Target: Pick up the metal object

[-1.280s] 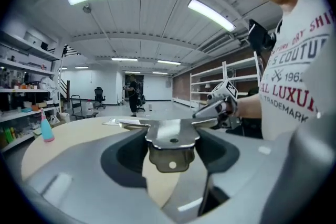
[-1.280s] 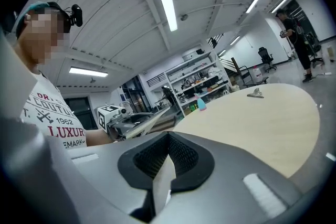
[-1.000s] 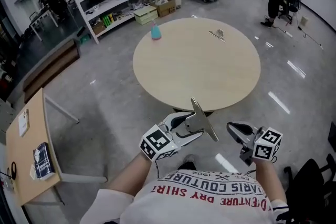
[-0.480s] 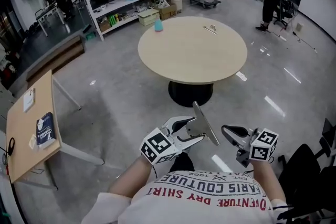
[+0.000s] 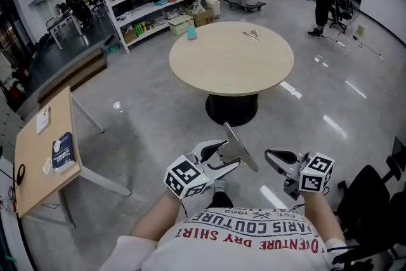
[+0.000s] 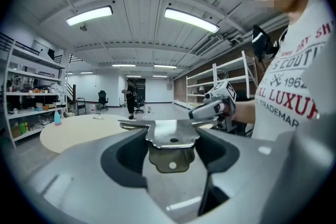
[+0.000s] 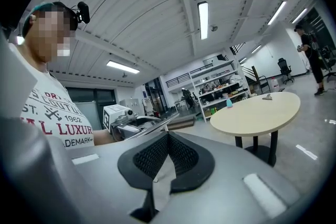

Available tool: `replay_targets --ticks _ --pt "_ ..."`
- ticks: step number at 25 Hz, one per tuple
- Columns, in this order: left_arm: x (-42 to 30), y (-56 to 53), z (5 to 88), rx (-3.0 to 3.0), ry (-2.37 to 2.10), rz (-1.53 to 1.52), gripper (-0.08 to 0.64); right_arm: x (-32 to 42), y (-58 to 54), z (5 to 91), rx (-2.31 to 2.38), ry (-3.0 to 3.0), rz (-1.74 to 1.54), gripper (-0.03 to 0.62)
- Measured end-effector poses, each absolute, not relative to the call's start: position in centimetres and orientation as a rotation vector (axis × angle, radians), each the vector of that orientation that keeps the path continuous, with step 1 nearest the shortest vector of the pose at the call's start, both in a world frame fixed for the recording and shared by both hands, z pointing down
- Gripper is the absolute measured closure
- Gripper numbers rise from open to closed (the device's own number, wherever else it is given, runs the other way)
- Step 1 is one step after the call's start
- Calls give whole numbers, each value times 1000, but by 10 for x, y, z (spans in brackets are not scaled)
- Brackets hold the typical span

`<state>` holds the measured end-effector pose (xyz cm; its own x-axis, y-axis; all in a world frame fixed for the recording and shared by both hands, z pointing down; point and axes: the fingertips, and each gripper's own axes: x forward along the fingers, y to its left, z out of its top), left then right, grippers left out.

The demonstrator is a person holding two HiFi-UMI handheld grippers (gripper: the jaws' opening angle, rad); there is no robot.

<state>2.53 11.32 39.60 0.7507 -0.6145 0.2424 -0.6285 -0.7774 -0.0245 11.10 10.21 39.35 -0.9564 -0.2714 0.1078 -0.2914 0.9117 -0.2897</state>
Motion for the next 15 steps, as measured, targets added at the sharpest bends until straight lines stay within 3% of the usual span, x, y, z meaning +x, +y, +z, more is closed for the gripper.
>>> replay_targets --ticks 15 --pt "37 136 397 2893 -1021 423 279 126 129 396 458 -3003 432 595"
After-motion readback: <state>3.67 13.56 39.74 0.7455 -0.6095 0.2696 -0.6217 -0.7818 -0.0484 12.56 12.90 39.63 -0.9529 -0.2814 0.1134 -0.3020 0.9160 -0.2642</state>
